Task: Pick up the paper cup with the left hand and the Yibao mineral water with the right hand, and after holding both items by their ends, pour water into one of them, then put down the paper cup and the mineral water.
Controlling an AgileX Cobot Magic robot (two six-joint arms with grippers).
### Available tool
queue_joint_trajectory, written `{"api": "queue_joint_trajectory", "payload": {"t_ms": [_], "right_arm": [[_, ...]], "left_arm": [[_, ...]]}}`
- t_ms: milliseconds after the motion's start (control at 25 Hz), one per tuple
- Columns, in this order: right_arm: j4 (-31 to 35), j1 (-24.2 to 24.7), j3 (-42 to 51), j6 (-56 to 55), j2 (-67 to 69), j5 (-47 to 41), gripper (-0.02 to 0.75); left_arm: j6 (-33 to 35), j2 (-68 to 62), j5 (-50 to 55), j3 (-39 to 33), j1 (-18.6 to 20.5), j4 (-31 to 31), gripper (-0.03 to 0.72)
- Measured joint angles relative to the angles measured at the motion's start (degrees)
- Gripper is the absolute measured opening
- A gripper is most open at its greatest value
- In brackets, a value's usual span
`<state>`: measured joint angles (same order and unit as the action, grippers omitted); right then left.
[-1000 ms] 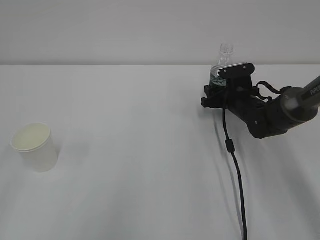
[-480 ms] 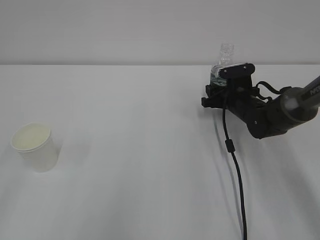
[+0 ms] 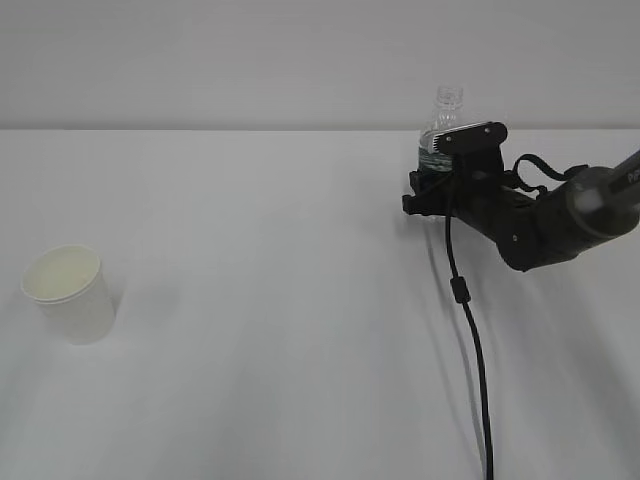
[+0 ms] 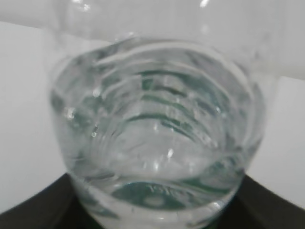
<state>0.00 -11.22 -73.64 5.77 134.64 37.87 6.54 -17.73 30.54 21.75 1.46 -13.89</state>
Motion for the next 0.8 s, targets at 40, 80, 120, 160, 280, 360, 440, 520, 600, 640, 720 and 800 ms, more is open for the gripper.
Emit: {"api": "queue_joint_trajectory", "payload": {"t_ms": [40,80,120,160,280,360,440,520,600,640,720,800], "right_arm": [[-0.3,0.0,0.0,0.0,-0.3,-0.4,0.453],[-0.5,0.0,0.0,0.0,-0.5,-0.7,0.453],[-0.6,0.0,0.0,0.0,-1.0,-0.9,0.453],[-0.7,0.0,0.0,0.0,-1.3,-1.2,0.453],[-0.7,0.1,0.0,0.0,-2.2,-2.3,0.453],[-0.9,0.1,0.0,0.0,-2.9,-3.3,0.452],[-1.0,0.1,0.0,0.0,-3.5,-4.1,0.452],[-1.0,0.1,0.0,0.0,-4.5,-5.4,0.452],[-1.0,0.1,0.0,0.0,-5.5,-6.3,0.452],[-1.0,0.1,0.0,0.0,-6.1,-6.6,0.452],[-1.0,0.1,0.0,0.0,-7.1,-7.2,0.452],[-1.0,0.1,0.1,0.0,-8.1,-8.4,0.452]], "left_arm": [[0.0,0.0,0.0,0.0,0.0,0.0,0.568],[0.0,0.0,0.0,0.0,0.0,0.0,0.567],[0.0,0.0,0.0,0.0,0.0,0.0,0.566],[0.0,0.0,0.0,0.0,0.0,0.0,0.566],[0.0,0.0,0.0,0.0,0.0,0.0,0.566],[0.0,0.0,0.0,0.0,0.0,0.0,0.566],[0.0,0.0,0.0,0.0,0.0,0.0,0.566],[0.0,0.0,0.0,0.0,0.0,0.0,0.566],[0.0,0.0,0.0,0.0,0.0,0.0,0.566],[0.0,0.0,0.0,0.0,0.0,0.0,0.566],[0.0,0.0,0.0,0.0,0.0,0.0,0.566],[0.0,0.0,0.0,0.0,0.0,0.0,0.565]]}}
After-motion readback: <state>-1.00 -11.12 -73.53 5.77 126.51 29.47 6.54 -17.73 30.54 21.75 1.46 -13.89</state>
